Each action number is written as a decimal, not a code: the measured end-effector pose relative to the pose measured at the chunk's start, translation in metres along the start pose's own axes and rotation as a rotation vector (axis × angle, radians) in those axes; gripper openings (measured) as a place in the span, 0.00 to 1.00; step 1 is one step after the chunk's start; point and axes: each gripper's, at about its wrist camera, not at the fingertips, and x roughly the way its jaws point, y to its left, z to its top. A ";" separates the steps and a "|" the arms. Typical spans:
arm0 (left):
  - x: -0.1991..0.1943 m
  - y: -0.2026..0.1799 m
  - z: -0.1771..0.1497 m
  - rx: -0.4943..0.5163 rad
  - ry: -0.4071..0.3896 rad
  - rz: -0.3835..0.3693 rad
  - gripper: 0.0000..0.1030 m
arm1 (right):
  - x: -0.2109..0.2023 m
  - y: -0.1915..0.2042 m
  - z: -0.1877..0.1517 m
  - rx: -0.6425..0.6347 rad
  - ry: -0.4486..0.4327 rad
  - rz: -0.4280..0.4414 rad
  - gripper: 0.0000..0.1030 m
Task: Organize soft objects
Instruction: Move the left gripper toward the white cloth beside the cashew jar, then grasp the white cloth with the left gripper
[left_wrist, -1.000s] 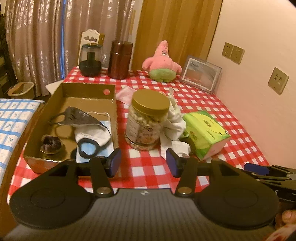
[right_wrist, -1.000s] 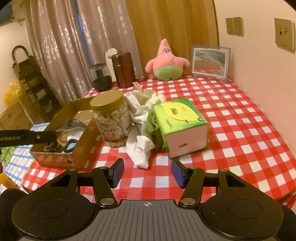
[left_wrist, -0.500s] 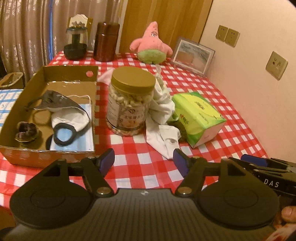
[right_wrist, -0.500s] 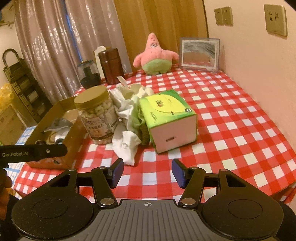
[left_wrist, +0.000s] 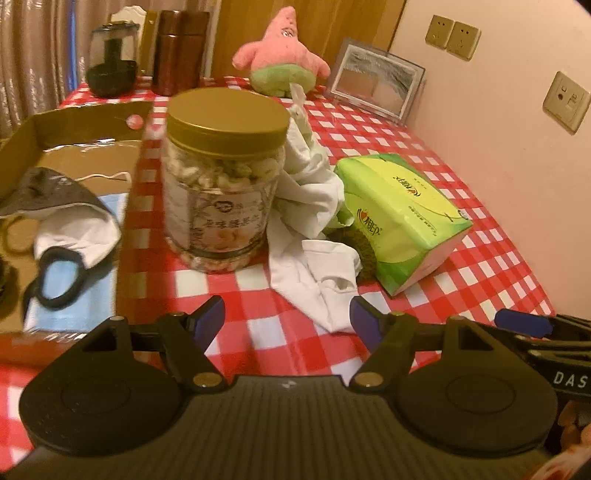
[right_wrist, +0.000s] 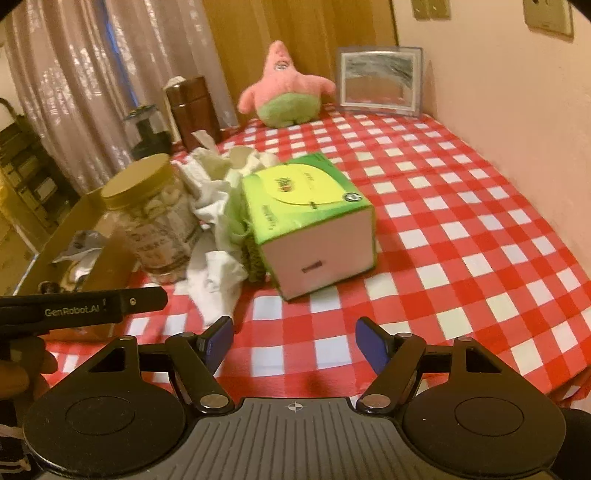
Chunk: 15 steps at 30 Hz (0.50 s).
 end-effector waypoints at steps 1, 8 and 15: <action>0.006 -0.001 0.001 0.002 0.004 -0.007 0.69 | 0.002 -0.001 0.001 -0.001 -0.001 -0.009 0.71; 0.042 -0.011 0.008 0.015 0.029 -0.050 0.69 | 0.015 -0.011 0.004 0.020 -0.001 -0.050 0.71; 0.066 -0.029 0.008 0.142 0.051 0.030 0.41 | 0.019 -0.016 0.005 0.041 0.004 -0.057 0.71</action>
